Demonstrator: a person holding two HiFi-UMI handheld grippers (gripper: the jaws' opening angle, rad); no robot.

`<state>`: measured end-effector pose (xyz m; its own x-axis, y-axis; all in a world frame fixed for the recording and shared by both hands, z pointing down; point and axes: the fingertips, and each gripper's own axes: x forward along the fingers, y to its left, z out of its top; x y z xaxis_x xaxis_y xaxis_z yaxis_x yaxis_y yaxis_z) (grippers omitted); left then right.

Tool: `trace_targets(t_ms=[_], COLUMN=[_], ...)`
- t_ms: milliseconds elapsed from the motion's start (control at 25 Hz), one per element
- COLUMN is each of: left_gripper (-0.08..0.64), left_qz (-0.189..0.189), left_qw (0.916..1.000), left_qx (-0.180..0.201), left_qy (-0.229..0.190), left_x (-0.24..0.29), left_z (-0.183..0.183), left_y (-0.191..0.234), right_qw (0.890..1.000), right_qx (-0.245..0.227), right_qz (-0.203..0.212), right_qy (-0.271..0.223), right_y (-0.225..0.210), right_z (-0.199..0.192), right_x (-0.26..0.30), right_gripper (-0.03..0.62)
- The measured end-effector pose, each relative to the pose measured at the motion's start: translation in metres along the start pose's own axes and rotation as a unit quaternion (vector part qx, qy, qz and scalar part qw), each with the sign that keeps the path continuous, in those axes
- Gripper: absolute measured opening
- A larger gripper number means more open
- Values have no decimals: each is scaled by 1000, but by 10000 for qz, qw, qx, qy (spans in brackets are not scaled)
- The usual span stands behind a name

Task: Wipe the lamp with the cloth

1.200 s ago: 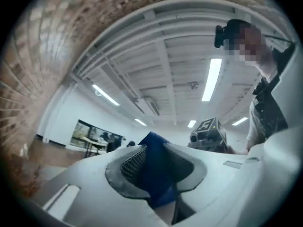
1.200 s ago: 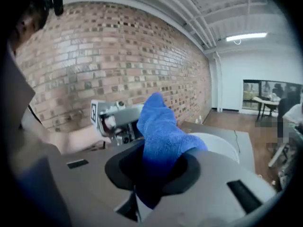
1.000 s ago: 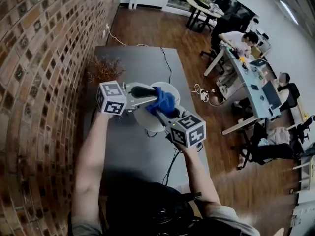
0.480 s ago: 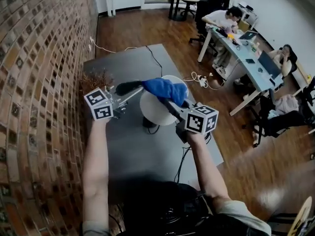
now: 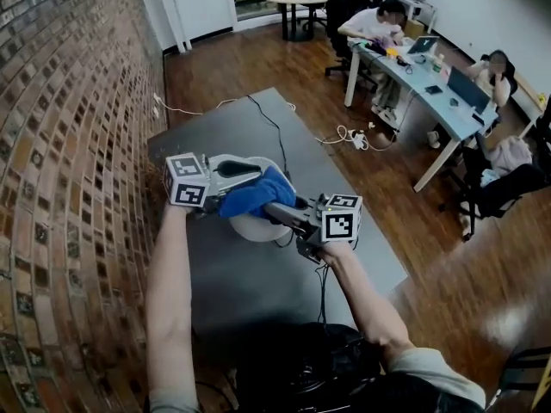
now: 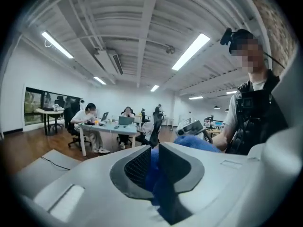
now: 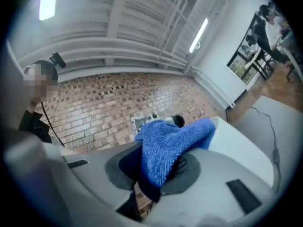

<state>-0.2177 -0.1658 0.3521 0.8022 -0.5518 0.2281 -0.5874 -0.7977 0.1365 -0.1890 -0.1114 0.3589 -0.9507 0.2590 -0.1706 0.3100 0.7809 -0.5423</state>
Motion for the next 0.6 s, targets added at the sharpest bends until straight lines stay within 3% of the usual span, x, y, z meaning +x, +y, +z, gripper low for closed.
trace_targets(t_ms=[80, 160, 240, 320, 360, 440, 480, 520, 600], left_gripper=[38, 46, 49, 51, 51, 53, 55, 76, 98], left_qz=[101, 185, 279, 671, 1047, 1870, 2086, 2084, 1704], left_qw=[9999, 9995, 9971, 9891, 9820, 9656, 9610, 9611, 9701], left_qx=[64, 120, 192, 261, 220, -94, -350, -622, -969], left_qy=[24, -214, -686, -1284, -1558, -1805, -1783, -1702, -1431], left_x=[-1, 0, -6, -30, -48, -79, -86, -85, -65], left_z=[1, 5, 19, 41, 51, 51, 40, 26, -5], left_y=[0, -2, -4, 6, 20, 59, 74, 82, 76], right_qw=[9943, 9765, 9589, 9479, 9409, 9201, 9098, 9037, 9057], right_qx=[-47, 93, 250, 446, 591, 967, 1147, 1290, 1458], right_qz=[13, -259, -751, -1462, -1896, -2735, -3049, -3245, -3332], right_qy=[-1067, -2139, -2723, -2795, -2745, -2633, -2570, -2478, -2177], right_y=[1, -5, -18, -36, -46, -67, -76, -84, -97], right_z=[30, 55, 60, 41, 24, -14, -33, -49, -72], right_x=[-28, -69, -106, -137, -150, -171, -176, -175, -159], right_gripper=[63, 63, 63, 63, 63, 63, 63, 63, 63])
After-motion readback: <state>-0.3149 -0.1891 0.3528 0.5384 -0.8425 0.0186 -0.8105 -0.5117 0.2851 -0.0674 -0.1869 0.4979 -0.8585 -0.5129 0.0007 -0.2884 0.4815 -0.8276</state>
